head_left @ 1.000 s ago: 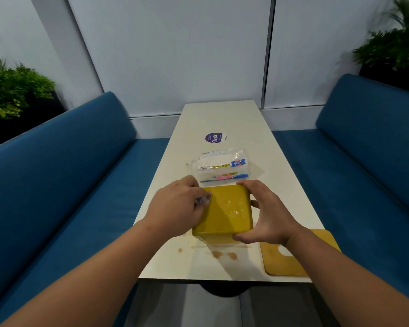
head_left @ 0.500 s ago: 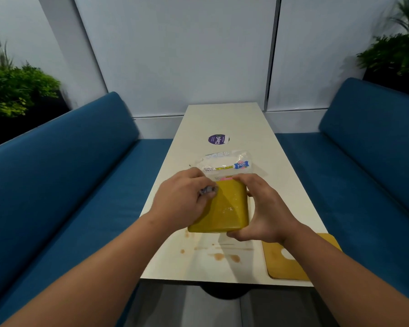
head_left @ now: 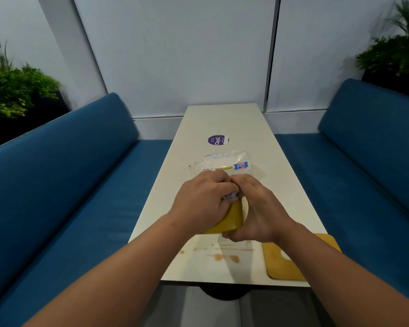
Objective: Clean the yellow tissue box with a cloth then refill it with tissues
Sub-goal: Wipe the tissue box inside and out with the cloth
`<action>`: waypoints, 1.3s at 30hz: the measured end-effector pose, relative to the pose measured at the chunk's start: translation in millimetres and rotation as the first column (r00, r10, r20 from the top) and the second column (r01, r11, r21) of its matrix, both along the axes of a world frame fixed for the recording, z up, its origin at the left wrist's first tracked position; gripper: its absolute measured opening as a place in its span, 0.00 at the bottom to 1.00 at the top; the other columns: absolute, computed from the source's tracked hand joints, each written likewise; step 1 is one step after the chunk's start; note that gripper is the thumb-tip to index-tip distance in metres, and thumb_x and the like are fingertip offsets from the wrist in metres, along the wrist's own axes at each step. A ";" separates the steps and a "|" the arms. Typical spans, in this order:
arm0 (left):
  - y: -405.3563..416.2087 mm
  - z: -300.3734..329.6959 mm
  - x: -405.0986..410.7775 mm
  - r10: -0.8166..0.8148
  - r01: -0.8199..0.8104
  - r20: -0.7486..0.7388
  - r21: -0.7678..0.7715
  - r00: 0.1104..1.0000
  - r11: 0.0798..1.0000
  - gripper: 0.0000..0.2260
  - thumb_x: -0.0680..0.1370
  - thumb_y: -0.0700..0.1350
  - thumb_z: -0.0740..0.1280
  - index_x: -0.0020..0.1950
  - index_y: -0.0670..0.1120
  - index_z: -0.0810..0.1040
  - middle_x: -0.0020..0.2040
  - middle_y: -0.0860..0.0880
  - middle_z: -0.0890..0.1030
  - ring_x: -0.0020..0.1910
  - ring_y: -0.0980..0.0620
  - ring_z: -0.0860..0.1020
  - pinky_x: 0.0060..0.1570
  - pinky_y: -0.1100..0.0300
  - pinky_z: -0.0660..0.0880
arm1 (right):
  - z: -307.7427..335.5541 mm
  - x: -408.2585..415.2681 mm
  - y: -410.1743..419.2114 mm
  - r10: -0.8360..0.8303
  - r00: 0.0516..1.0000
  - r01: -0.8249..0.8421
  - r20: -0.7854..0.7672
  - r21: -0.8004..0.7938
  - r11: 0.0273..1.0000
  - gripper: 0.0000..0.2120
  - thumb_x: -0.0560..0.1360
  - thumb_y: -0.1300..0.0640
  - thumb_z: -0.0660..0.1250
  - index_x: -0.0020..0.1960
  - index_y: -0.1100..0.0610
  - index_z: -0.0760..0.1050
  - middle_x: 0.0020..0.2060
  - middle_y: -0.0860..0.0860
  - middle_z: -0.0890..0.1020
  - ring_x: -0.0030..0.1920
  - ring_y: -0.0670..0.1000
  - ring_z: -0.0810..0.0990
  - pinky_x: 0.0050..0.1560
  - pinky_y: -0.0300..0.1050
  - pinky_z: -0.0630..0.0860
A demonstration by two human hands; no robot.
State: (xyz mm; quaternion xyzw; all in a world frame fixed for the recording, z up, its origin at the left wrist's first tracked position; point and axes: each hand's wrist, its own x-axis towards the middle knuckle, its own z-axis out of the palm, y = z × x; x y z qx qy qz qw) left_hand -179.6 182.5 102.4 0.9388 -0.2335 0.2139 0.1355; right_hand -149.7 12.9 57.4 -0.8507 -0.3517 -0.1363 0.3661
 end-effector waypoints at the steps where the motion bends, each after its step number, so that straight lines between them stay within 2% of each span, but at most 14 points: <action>1: 3.0 0.3 0.9 0.011 -0.011 0.000 -0.015 1.000 1.000 0.10 0.77 0.51 0.65 0.55 0.54 0.83 0.52 0.54 0.80 0.51 0.50 0.76 0.43 0.59 0.73 | 0.0 -0.1 -1.1 -0.004 1.000 0.004 0.003 -0.008 1.000 0.49 0.53 0.41 0.79 0.70 0.55 0.66 0.64 0.47 0.73 0.63 0.48 0.72 0.59 0.49 0.76; 4: 15.2 -0.2 1.0 0.077 -0.078 -0.006 -0.069 0.997 0.995 0.10 0.78 0.51 0.66 0.57 0.54 0.82 0.53 0.54 0.79 0.50 0.51 0.76 0.43 0.62 0.68 | 0.0 1.1 -3.7 -0.023 1.000 0.024 0.008 -0.028 0.999 0.50 0.54 0.39 0.79 0.70 0.55 0.66 0.65 0.47 0.72 0.64 0.48 0.71 0.59 0.49 0.76; 8: 11.2 1.3 -0.4 0.032 -0.032 -0.036 -0.009 0.999 0.999 0.11 0.78 0.51 0.65 0.59 0.54 0.81 0.55 0.54 0.78 0.54 0.50 0.75 0.46 0.59 0.72 | 0.2 1.1 -2.6 -0.031 0.999 0.031 -0.006 -0.029 0.999 0.51 0.54 0.38 0.79 0.70 0.54 0.65 0.65 0.47 0.72 0.64 0.48 0.71 0.59 0.50 0.76; 13: 18.4 12.7 4.1 0.113 -0.115 -0.043 -0.044 0.993 0.992 0.11 0.79 0.52 0.64 0.60 0.55 0.80 0.56 0.56 0.77 0.53 0.52 0.74 0.47 0.62 0.69 | 3.7 0.0 -2.5 -0.049 0.999 0.049 0.003 -0.025 0.998 0.51 0.53 0.39 0.80 0.71 0.54 0.65 0.66 0.48 0.71 0.64 0.48 0.71 0.59 0.48 0.77; 15: 17.9 14.1 -2.6 0.047 -0.047 0.001 -0.081 0.999 0.996 0.10 0.78 0.51 0.66 0.57 0.54 0.81 0.53 0.56 0.78 0.49 0.53 0.75 0.45 0.62 0.69 | 5.1 0.6 -2.7 -0.055 0.998 0.055 -0.007 -0.019 0.998 0.52 0.53 0.38 0.80 0.71 0.54 0.64 0.66 0.48 0.71 0.64 0.48 0.71 0.58 0.49 0.77; 18: 15.4 11.2 -16.8 -0.060 0.057 -0.082 -0.046 0.995 0.997 0.11 0.76 0.53 0.64 0.54 0.54 0.82 0.51 0.57 0.78 0.47 0.55 0.75 0.42 0.62 0.71 | 5.7 1.7 -3.2 -0.076 0.997 0.075 -0.030 -0.024 0.997 0.53 0.52 0.37 0.78 0.72 0.54 0.64 0.66 0.48 0.71 0.65 0.50 0.71 0.58 0.52 0.77; 20: 17.4 5.8 -18.9 -0.053 0.055 -0.109 0.016 0.993 0.998 0.12 0.76 0.54 0.62 0.54 0.54 0.82 0.51 0.57 0.78 0.48 0.53 0.75 0.42 0.59 0.73 | 4.6 2.0 -4.5 -0.085 0.996 0.084 -0.040 -0.027 0.996 0.53 0.52 0.37 0.78 0.72 0.53 0.63 0.67 0.48 0.70 0.65 0.50 0.71 0.58 0.53 0.77; 24: 29.7 2.5 -15.2 0.059 -0.061 -0.112 -0.019 0.992 0.998 0.12 0.79 0.54 0.63 0.59 0.56 0.80 0.56 0.57 0.77 0.52 0.53 0.75 0.48 0.58 0.74 | 4.3 -0.1 -5.6 -0.094 0.994 0.091 -0.049 -0.044 0.995 0.54 0.53 0.36 0.78 0.73 0.51 0.61 0.69 0.47 0.68 0.66 0.49 0.69 0.60 0.53 0.77; 28: 19.6 -2.5 -26.7 -0.062 0.069 -0.136 0.048 0.989 0.996 0.12 0.78 0.54 0.62 0.56 0.55 0.81 0.53 0.56 0.78 0.49 0.52 0.76 0.45 0.55 0.76 | 3.3 -0.8 -2.3 -0.075 0.995 0.073 -0.064 -0.038 0.997 0.54 0.52 0.38 0.79 0.72 0.53 0.63 0.68 0.48 0.69 0.66 0.49 0.70 0.60 0.53 0.76; 32: 28.6 0.5 -12.4 0.094 -0.098 -0.065 -0.063 0.993 0.993 0.11 0.79 0.52 0.64 0.58 0.55 0.80 0.55 0.55 0.77 0.51 0.51 0.76 0.46 0.59 0.72 | 5.0 -1.4 -1.0 -0.080 0.995 0.077 -0.056 -0.044 0.996 0.54 0.53 0.35 0.77 0.73 0.52 0.62 0.68 0.48 0.69 0.66 0.50 0.69 0.59 0.52 0.77; 33: 26.5 1.2 -12.5 0.093 -0.097 -0.053 -0.074 0.994 0.993 0.11 0.79 0.52 0.63 0.58 0.54 0.81 0.54 0.55 0.78 0.50 0.51 0.76 0.46 0.60 0.72 | 6.3 -2.0 -0.1 -0.078 0.996 0.075 -0.052 -0.050 0.996 0.54 0.53 0.35 0.76 0.72 0.52 0.62 0.68 0.48 0.69 0.66 0.50 0.69 0.59 0.51 0.77; 37: 0.7 -4.5 -25.6 -0.135 0.136 -0.092 0.011 0.987 0.991 0.13 0.76 0.51 0.59 0.50 0.51 0.83 0.48 0.53 0.79 0.44 0.50 0.77 0.41 0.57 0.76 | 7.6 -4.2 5.6 -0.044 0.999 0.043 -0.006 -0.050 0.998 0.50 0.52 0.41 0.78 0.70 0.58 0.66 0.64 0.50 0.73 0.62 0.49 0.73 0.59 0.48 0.76; 39: 6.8 -2.3 -16.4 -0.033 0.028 -0.082 -0.058 0.996 0.998 0.11 0.77 0.51 0.62 0.54 0.52 0.82 0.51 0.53 0.78 0.46 0.50 0.77 0.43 0.59 0.74 | 6.6 -4.6 3.4 -0.047 0.999 0.047 0.000 -0.051 0.998 0.51 0.52 0.41 0.79 0.70 0.58 0.66 0.64 0.50 0.73 0.62 0.49 0.72 0.58 0.46 0.76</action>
